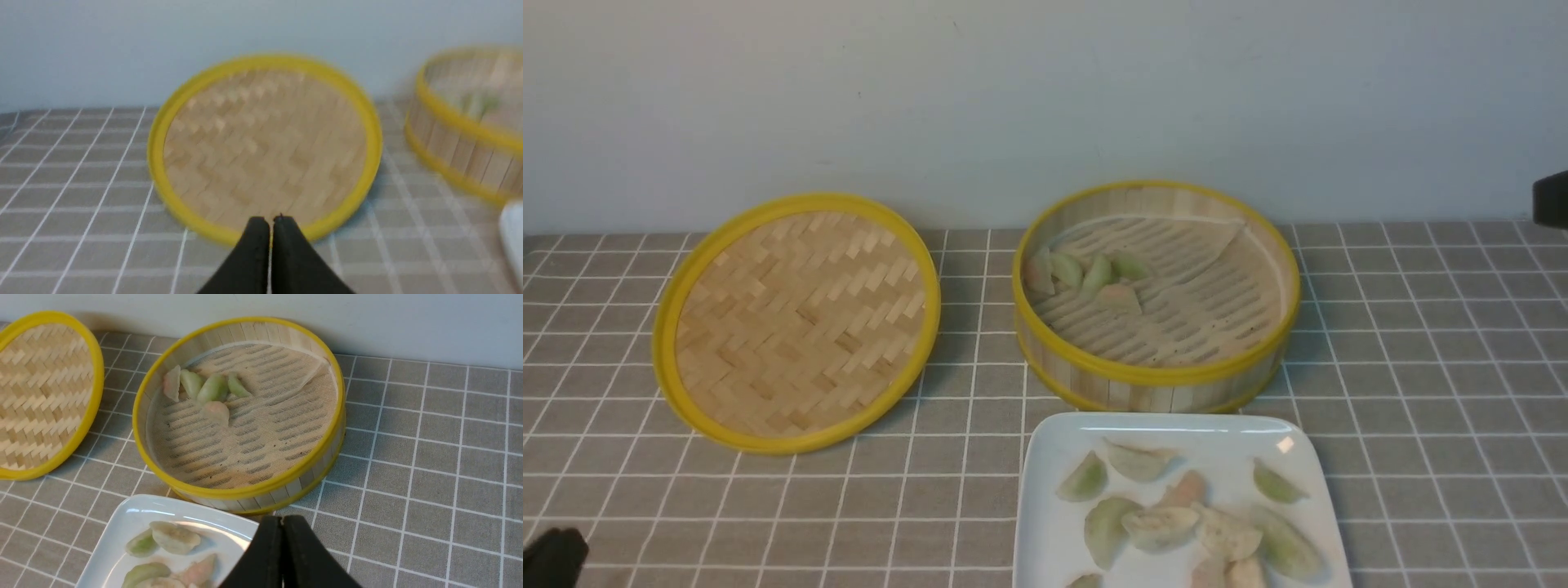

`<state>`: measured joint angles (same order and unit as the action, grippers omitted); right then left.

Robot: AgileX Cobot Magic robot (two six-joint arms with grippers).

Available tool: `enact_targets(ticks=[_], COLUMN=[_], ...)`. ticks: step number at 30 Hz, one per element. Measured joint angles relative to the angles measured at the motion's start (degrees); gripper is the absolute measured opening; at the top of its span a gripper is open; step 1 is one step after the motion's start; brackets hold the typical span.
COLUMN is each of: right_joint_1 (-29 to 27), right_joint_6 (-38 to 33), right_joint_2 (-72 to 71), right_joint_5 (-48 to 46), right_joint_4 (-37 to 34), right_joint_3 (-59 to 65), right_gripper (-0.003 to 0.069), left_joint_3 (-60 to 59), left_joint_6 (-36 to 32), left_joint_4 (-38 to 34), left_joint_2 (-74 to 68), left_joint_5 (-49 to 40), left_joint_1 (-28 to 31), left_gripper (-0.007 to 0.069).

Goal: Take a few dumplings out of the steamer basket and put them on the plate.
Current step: Use the left arm to grab a dumpling from the steamer

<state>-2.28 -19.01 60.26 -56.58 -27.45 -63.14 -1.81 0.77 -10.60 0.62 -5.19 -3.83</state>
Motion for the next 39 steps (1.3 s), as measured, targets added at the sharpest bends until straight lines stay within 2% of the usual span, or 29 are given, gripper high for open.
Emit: enact_targets(ticks=[4, 6, 8, 11, 12, 13, 14, 16, 18, 19, 20, 23, 26, 32, 35, 39], right_joint_1=[0.00, 0.00, 0.00, 0.00, 0.00, 0.00, 0.00, 0.00, 0.00, 0.00, 0.00, 0.00, 0.00, 0.00, 0.00, 0.00], right_joint_6=[-2.42, -3.05, -3.43, -3.73, -3.78, -3.78, -3.78, -3.78, -3.78, -3.78, -3.78, -3.36, -2.93, -2.76, -2.76, -2.42], right_joint_2=[-1.36, -2.68, -4.03, -4.98, -5.03, -5.03, -5.03, -5.03, -5.03, -5.03, -5.03, -5.03, -5.03, -5.03, -5.03, -5.03], right_joint_5=[0.26, 1.07, 1.88, 1.65, 1.14, 1.14, 0.90, 0.74, 0.58, 0.58, -0.02, -0.70, -1.30, -2.32, -2.85, -3.09], right_joint_4=[-0.80, -1.30, -1.71, -2.40, -2.71, -2.70, -2.76, -2.76, -2.76, -2.76, -2.76, -2.76, -2.76, -2.76, -2.76, -2.76], right_joint_3=[0.06, 0.33, 0.69, 0.75, 0.75, 0.75, 0.82, 0.91, 0.91, 0.91, 0.91, 0.94, 1.05, 1.11, 1.11, 1.11], right_gripper=[-0.0010, -0.0010, -0.0010, -0.0010, -0.0010, -0.0010, -0.0010, -0.0010, -0.0010, -0.0010, -0.0010, -0.0010, -0.0010, -0.0010, -0.0010, -0.0010], left_joint_3=[0.00, 0.87, 4.31, 13.58, 18.98, 19.94, 26.97, 37.60, 49.82, 49.82, 58.03, 67.50, 77.96, 91.76, 95.55, 106.74], left_joint_6=[3.30, 5.25, 6.87, 8.18, 8.27, 8.27, 8.06, 5.84, 0.56, 0.56, -4.97, -10.95, -16.97, -17.78, -17.78, -18.30], left_joint_4=[-6.35, -9.03, -10.49, -9.70, -8.83, -8.83, -7.96, -7.73, -8.41, -8.41, -10.24, -13.62, -15.63, -11.69, -9.54, -6.95], left_joint_2=[0.00, 0.00, -1.25, -8.79, -13.02, -13.93, -21.04, -32.31, -46.00, -46.00, -55.67, -67.55, -80.66, -96.98, -100.77, -110.48], left_joint_5=[17.73, 22.60, 21.14, 11.38, 4.80, 3.62, -5.19, -18.20, -31.98, -31.98, -39.90, -47.13, -50.95, -55.32, -55.75, -55.94], left_joint_1=[0.00, 0.00, 0.00, 0.00, 0.00, 0.00, 0.00, 0.00, 0.00, 0.00, 0.00, -0.50, -4.62, -14.80, -17.02, -19.31], left_gripper=[-0.0005, -0.0005, -0.0005, -0.0005, -0.0005, -0.0005, -0.0005, -0.0005, -0.0005, -0.0005, -0.0005, -0.0005, -0.0005, -0.0005, -0.0005, -0.0005])
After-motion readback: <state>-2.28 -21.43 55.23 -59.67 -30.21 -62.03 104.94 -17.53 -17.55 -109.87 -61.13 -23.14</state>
